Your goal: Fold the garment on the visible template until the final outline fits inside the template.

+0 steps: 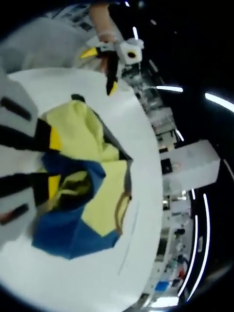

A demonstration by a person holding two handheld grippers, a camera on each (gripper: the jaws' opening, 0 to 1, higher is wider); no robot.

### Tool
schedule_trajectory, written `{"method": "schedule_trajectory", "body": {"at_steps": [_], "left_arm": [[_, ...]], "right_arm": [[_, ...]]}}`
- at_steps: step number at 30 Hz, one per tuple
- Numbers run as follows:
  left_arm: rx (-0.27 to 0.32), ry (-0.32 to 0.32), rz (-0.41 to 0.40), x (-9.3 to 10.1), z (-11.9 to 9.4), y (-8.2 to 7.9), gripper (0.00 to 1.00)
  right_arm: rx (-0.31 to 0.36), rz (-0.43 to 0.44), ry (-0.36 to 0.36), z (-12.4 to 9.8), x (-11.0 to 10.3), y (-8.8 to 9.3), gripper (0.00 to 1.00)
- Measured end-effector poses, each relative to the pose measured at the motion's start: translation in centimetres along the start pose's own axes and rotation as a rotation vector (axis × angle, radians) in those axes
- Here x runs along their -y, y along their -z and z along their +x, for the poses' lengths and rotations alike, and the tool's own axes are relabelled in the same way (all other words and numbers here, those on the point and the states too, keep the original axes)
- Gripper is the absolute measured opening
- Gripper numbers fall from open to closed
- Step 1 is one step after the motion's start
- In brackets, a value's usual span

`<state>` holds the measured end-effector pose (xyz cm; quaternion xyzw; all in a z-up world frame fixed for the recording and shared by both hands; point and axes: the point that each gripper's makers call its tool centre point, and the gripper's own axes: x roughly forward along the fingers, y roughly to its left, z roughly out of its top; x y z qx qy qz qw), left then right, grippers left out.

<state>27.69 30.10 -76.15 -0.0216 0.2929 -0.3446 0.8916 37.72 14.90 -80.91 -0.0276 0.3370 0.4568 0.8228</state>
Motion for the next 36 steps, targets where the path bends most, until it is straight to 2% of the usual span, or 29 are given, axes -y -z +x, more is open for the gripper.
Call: {"method": "schedule_trajectory", "body": {"at_steps": [5, 8, 16, 36], "left_arm": [[-0.001, -0.005, -0.003, -0.2, -0.2, 0.1, 0.82], [-0.001, -0.006, -0.005, -0.3, -0.3, 0.2, 0.82], [-0.001, -0.007, -0.005, -0.4, -0.3, 0.3, 0.82], [0.004, 0.006, 0.000, 0.2, 0.1, 0.0, 0.81]], "right_arm": [[-0.008, 0.023, -0.021, 0.7, -0.5, 0.3, 0.07], [-0.014, 0.036, -0.030, 1.0, -0.8, 0.5, 0.01], [-0.005, 0.058, -0.028, 1.2, -0.3, 0.3, 0.00], [0.081, 0.104, -0.023, -1.8, -0.1, -2.1, 0.00]]}}
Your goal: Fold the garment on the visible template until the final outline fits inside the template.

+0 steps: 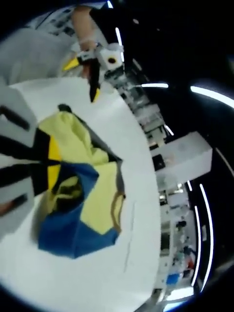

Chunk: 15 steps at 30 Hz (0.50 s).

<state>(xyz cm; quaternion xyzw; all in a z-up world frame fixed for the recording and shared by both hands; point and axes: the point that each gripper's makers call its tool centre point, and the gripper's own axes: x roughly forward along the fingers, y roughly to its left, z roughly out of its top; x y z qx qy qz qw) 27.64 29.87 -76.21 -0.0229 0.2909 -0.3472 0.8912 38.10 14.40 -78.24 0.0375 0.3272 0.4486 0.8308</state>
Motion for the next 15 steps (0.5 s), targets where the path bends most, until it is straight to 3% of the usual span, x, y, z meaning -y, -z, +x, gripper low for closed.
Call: {"method": "schedule_trajectory", "body": {"at_steps": [8, 15], "left_arm": [[-0.002, 0.005, 0.000, 0.2, 0.2, 0.1, 0.81], [-0.002, -0.004, -0.007, -0.1, -0.1, 0.2, 0.81]], "right_arm": [[-0.056, 0.010, 0.004, 0.9, 0.6, 1.9, 0.00], [-0.076, 0.002, -0.003, 1.6, 0.2, 2.4, 0.00]]}}
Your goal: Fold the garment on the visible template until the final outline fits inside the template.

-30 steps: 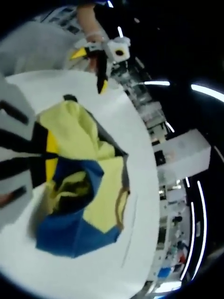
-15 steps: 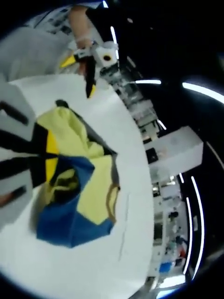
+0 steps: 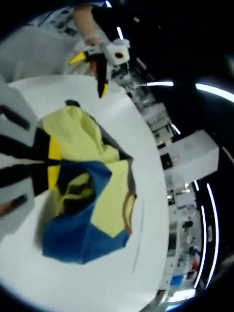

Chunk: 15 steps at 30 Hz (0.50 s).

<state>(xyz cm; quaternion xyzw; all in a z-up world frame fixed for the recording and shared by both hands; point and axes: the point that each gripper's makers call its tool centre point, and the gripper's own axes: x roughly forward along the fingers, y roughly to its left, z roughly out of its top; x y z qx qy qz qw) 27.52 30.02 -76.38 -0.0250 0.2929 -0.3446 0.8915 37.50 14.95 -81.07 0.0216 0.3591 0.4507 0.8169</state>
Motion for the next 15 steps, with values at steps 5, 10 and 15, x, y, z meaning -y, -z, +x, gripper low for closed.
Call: {"method": "schedule_trajectory", "body": {"at_steps": [5, 10, 15], "left_arm": [[-0.004, -0.001, 0.001, -0.13, -0.17, 0.17, 0.81], [-0.004, -0.003, -0.002, -0.20, -0.23, 0.22, 0.81], [-0.003, -0.005, -0.004, -0.23, -0.31, 0.28, 0.81]], "right_arm": [[-0.023, -0.023, -0.004, 0.53, -0.20, 0.26, 0.01], [-0.037, -0.021, -0.005, 0.77, -0.28, 0.44, 0.00], [-0.009, -0.003, -0.011, 0.19, -0.39, -0.38, 0.00]]}}
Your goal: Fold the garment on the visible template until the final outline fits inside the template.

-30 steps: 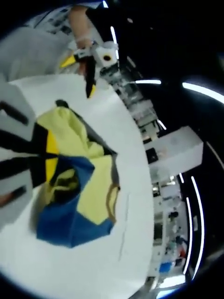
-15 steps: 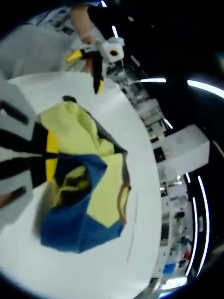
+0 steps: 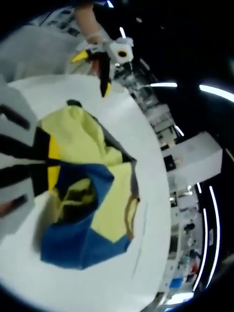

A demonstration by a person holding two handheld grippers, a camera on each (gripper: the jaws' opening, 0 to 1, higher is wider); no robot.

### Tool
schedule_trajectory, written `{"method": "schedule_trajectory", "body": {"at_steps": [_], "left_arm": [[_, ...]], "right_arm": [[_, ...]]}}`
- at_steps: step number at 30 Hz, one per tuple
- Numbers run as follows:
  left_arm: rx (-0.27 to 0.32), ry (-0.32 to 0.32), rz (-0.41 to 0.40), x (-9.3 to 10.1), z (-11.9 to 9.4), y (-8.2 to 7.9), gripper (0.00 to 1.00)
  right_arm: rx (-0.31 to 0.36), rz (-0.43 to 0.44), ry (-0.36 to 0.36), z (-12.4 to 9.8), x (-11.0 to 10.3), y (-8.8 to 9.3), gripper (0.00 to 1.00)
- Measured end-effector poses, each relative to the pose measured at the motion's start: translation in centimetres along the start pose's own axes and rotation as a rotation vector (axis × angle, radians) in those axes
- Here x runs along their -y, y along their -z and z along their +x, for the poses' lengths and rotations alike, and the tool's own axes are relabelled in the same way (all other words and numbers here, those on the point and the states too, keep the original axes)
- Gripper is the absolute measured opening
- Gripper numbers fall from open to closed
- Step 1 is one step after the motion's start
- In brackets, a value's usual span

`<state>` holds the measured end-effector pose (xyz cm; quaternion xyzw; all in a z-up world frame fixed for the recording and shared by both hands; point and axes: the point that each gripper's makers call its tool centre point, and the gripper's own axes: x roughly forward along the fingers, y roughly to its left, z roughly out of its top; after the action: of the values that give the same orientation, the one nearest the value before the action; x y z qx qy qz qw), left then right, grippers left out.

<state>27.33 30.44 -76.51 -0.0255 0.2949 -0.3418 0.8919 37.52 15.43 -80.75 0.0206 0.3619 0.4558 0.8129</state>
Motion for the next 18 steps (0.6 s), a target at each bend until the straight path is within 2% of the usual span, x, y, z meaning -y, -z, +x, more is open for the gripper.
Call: {"method": "schedule_trajectory", "body": {"at_steps": [6, 12, 18], "left_arm": [[-0.003, 0.005, 0.002, 0.1, 0.2, 0.2, 0.81], [-0.002, 0.015, 0.003, 0.6, 0.8, 0.0, 0.81], [0.000, 0.024, 0.006, 0.9, 1.1, -0.1, 0.81]], "right_arm": [[0.041, -0.002, -0.002, -2.5, -0.6, -1.6, 0.00], [0.087, 0.009, 0.013, -5.4, 0.1, -3.5, 0.00], [0.123, 0.020, 0.048, -8.8, 1.5, -4.4, 0.00]]}}
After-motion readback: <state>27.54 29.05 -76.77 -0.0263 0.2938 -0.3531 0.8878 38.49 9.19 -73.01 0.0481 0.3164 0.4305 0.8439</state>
